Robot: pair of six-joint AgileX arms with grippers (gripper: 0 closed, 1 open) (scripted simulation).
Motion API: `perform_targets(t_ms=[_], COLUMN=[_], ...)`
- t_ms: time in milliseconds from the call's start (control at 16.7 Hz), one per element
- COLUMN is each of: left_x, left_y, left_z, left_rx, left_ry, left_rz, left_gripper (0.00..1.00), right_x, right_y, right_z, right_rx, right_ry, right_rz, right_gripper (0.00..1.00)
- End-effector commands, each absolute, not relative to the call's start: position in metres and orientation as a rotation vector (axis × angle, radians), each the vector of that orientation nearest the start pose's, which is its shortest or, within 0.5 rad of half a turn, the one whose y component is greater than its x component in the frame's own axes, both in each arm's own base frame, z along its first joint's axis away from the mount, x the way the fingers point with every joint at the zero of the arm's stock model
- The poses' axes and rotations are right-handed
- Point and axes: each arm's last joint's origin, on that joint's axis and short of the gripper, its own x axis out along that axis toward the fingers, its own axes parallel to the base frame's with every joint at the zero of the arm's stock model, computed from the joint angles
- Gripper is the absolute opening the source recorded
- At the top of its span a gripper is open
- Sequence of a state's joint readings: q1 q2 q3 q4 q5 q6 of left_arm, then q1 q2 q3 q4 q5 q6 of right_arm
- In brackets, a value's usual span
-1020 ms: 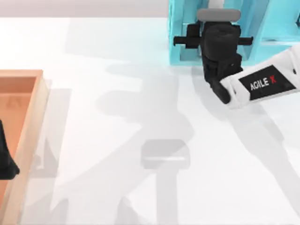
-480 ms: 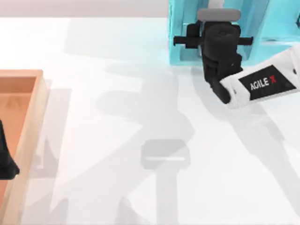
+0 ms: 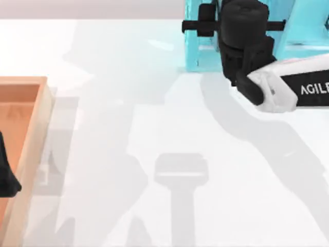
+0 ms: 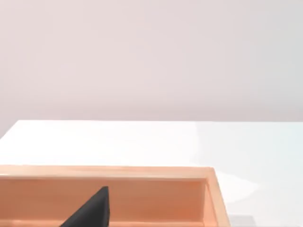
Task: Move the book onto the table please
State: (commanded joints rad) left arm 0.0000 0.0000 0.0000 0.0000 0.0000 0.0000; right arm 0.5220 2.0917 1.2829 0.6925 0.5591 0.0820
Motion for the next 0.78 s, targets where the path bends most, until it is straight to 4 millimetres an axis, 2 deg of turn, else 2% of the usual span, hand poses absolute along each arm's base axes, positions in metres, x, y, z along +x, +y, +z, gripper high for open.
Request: perform_targets(t_ms=[180, 360, 540, 780], left_x=[0.106, 0.106, 0.106, 0.106], left_y=[-0.001, -0.001, -0.001, -0.001], left_z=[0.160, 0.160, 0.160, 0.160], left_rx=[0.000, 0.000, 0.000, 0.000], left_ry=[0.000, 0.000, 0.000, 0.000], left_rz=[0.000, 0.000, 0.000, 0.000], left_gripper=[1.00, 1.00, 1.00, 1.00], right_x=[0.357, 0.309, 0.280, 0.273], right_y=[0.218, 0.208, 0.200, 0.199], right_z=[0.236, 0.269, 0.278, 0.279], right_rx=[0.021, 0.023, 0.012, 0.008], right_ry=[0.076, 0.076, 0.090, 0.095], right_rz=[-0.022, -0.029, -0.035, -0.036], right_gripper=[0.00, 0.00, 0.00, 0.00])
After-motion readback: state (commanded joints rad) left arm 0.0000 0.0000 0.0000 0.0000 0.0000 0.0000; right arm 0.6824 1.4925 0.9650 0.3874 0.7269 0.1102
